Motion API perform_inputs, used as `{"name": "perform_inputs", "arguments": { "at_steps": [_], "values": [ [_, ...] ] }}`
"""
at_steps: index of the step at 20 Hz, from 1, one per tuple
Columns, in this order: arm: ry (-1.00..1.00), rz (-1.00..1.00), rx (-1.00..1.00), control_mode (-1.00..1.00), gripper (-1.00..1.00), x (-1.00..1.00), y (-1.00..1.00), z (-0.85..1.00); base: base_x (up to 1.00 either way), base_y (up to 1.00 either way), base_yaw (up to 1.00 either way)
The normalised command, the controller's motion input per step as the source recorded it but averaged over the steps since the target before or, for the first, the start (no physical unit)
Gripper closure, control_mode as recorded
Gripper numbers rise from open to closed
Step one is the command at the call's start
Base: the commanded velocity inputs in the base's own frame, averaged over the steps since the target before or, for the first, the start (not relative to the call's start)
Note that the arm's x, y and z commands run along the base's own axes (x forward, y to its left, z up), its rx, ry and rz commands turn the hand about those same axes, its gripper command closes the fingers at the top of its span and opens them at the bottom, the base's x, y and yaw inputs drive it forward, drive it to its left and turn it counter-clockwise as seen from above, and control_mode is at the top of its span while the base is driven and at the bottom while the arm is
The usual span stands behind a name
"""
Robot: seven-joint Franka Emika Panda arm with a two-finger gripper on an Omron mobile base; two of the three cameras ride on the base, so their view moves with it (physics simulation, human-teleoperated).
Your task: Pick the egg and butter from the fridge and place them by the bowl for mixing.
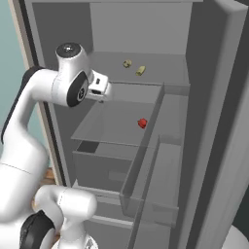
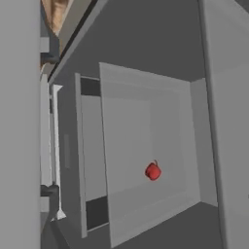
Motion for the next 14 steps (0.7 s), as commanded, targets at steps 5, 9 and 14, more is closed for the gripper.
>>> {"name": "perform_inputs", "arguments": {
  "at_steps": [5,9,14],
  "values": [
    [-0.13,-0.05,0.05,-1.0,-1.0,0.0,-0.42,0.46,0.0,0.0,0.0],
    [-0.24,-0.01,0.05,-1.0,-1.0,0.04,-0.29,0.38,0.0,0.0,0.0],
    [-0.1,0.0,0.08,-1.0,-1.0,0.17,-0.25,0.39,0.0,0.0,0.0]
  ]
}}
